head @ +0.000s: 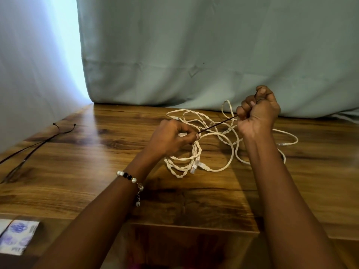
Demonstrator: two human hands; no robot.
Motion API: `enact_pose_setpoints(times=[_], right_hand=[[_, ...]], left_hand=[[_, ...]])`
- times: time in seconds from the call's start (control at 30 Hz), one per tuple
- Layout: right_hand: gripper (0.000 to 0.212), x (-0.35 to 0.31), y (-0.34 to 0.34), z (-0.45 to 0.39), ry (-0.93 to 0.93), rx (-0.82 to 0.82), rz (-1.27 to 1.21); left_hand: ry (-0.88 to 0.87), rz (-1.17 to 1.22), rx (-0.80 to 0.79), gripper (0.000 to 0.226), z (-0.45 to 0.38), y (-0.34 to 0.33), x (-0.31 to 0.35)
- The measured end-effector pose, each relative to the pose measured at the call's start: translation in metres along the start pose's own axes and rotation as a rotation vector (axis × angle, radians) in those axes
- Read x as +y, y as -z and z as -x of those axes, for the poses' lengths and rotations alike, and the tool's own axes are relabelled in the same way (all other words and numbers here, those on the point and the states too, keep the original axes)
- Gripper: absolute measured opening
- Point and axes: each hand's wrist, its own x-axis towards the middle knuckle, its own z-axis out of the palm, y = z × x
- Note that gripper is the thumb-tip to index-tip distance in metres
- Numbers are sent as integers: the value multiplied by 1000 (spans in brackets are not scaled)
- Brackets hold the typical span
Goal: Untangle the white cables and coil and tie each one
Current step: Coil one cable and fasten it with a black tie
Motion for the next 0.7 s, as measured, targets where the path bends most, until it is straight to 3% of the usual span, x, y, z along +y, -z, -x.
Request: enact_pose_setpoints(times=[0.2, 0.4, 0.5, 0.6, 0.7], right_hand=[[32, 0, 4, -4, 50, -13, 12], [18, 12, 11, -2, -48, -34, 163], [31, 22, 11, 1, -116, -39, 339], [44, 28, 8, 11, -229, -291, 403], [28, 38, 1, 28, -155, -584, 619]], left_hand=[[0, 22, 19, 16, -1, 0, 2], [26, 87, 145, 12, 0, 2, -7], [69, 122, 239, 15, -2, 1, -8], [125, 215, 306, 17, -2, 3, -9], [131, 236, 301, 16, -1, 2, -9]])
